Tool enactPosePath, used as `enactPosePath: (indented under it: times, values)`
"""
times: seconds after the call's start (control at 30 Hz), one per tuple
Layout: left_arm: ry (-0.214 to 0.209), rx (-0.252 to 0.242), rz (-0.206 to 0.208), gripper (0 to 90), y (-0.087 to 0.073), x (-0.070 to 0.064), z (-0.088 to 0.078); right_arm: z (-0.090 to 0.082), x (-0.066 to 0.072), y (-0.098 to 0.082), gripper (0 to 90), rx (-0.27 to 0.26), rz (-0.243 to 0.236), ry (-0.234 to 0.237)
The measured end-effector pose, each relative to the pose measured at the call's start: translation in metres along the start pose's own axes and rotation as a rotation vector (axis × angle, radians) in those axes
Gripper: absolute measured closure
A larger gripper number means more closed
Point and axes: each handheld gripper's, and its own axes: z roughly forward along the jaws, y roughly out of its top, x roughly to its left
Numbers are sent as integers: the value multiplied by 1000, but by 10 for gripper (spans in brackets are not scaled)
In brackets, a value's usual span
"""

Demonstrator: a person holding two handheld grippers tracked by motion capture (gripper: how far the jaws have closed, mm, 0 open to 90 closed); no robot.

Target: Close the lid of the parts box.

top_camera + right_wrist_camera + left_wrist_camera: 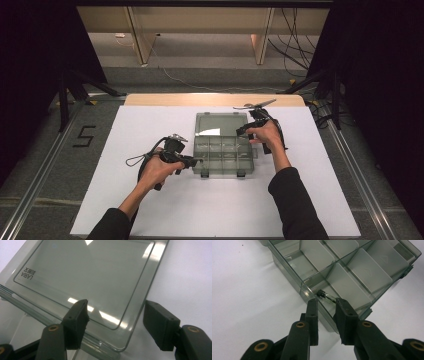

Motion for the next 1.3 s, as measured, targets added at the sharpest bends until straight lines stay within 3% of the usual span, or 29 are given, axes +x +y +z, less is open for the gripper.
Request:
enactPosePath:
  times: [0.03, 0.07, 0.13, 0.17, 0.23, 0.37, 0.4, 0.43, 0.5, 0.6, 0.67, 0.7, 0.73, 0.77, 0.83, 0.87, 0.9, 0.93, 0.97, 1.07, 1.17, 1.2, 1.3]
  values:
    - [-1, 8, 14, 727, 0, 1, -1, 0, -1, 0, 394, -6, -1, 9]
    - [0, -10, -10, 727, 0, -1, 1, 0, -1, 0, 394, -5, 1, 9]
    - [-1, 2, 4, 728, 0, 0, 0, 0, 0, -1, 398, -8, -7, -5]
    - [-1, 2, 5, 728, 0, 0, 0, -1, 1, 0, 409, 1, 3, 15]
    - [-1, 2, 8, 729, 0, 1, 0, -2, 0, -1, 440, -12, -20, -1]
    - [4, 7, 19, 730, 0, 1, -1, -8, -3, -1, 524, -28, -18, 0]
    - [6, 6, 5, 730, 0, 0, 0, -10, -3, -2, 543, -26, -11, 6]
    - [1, 13, 23, 730, 0, 1, -1, -10, -5, -2, 563, -44, -38, 4]
    - [3, 8, 4, 730, 0, 0, 0, -14, -3, -2, 625, -56, 3, 3]
    - [2, 10, 10, 730, 0, 0, -1, -21, -6, -2, 722, -87, -22, -4]
    - [-1, 6, 4, 730, 0, 0, 0, -26, -5, -3, 804, -93, -11, -10]
    - [0, 4, 4, 731, 0, 0, 0, -25, -7, -4, 819, -141, -38, -10]
    - [-1, 7, 11, 731, 0, 0, -1, -26, -9, -4, 829, -151, -65, -11]
    - [1, 8, 17, 731, 0, 0, -1, -30, -8, -4, 832, -125, -54, -12]
    - [5, 10, 26, 734, 0, 0, -1, -30, -8, -6, 833, -145, -56, -4]
    - [1, 4, 19, 735, 0, 0, -1, -29, -8, -8, 834, -160, -80, -11]
    - [3, -1, 19, 741, 1, 0, -1, -31, -7, -8, 835, -148, -62, -2]
    - [-3, 4, 27, 745, 1, 0, -1, -31, -9, -10, 836, -161, -86, -9]
    - [0, -1, 21, 745, 1, 0, -1, -33, -5, -11, 837, -156, -39, -15]
    - [5, 0, 25, 744, 1, -1, -1, -34, -7, -14, 840, -195, -76, 9]
    - [10, 10, 38, 744, 1, -1, -2, -37, -6, -17, 842, -204, -100, -4]
    - [9, 7, 35, 745, 1, -1, -2, -36, -6, -19, 842, -220, -129, -22]
    - [12, -9, 13, 745, 1, -3, 0, -39, -3, -23, 842, -224, -121, -13]
